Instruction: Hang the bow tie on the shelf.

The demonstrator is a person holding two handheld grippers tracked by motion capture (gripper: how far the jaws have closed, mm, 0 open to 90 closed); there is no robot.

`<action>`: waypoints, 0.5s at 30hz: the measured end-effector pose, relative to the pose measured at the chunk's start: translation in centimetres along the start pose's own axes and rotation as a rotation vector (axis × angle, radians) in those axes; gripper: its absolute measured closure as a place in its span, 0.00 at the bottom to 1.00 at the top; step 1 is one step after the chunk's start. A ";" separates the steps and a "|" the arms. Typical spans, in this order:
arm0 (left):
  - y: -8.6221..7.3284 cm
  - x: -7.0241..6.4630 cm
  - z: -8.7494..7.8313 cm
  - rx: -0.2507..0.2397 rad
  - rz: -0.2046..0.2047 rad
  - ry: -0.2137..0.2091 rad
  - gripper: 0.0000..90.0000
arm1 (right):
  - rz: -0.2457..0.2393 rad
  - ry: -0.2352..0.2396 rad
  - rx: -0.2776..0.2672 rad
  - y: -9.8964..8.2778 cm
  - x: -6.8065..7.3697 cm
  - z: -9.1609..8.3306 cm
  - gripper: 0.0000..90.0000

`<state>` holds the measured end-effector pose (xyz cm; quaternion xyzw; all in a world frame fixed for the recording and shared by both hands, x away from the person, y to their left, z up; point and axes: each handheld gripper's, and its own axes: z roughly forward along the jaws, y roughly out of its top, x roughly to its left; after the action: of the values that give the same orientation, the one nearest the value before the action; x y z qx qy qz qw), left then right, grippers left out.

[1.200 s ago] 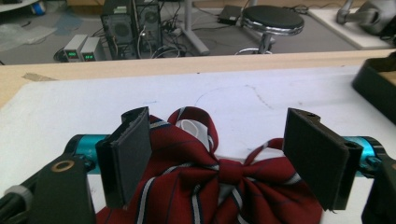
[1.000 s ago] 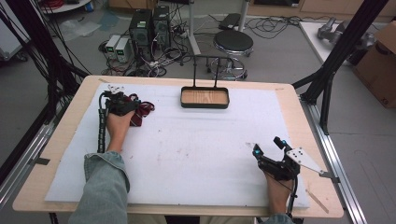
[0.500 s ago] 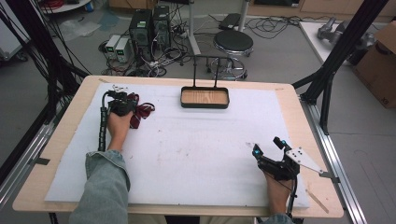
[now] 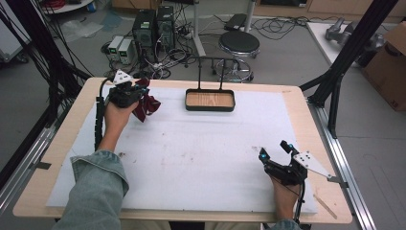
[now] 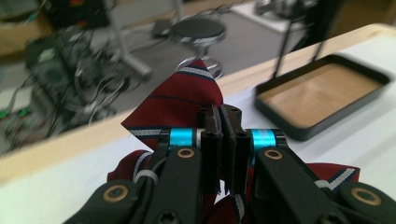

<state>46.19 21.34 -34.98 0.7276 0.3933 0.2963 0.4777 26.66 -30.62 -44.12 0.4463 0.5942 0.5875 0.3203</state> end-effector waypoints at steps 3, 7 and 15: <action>1.9 -1.2 -0.3 -0.041 0.040 -0.066 0.96 | 0.001 0.000 0.000 0.0 0.0 0.0 0.12; 3.8 -2.6 0.0 -0.089 0.098 -0.156 0.96 | 0.009 0.001 -0.001 0.0 0.0 0.0 0.12; 7.1 -5.0 1.7 -0.122 0.222 -0.306 0.96 | 0.012 0.003 -0.002 0.0 -0.1 0.0 0.12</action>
<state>47.08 14.65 -29.32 0.7728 0.2146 0.2563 0.5395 26.66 -30.71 -44.12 0.4486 0.5915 0.5907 0.3162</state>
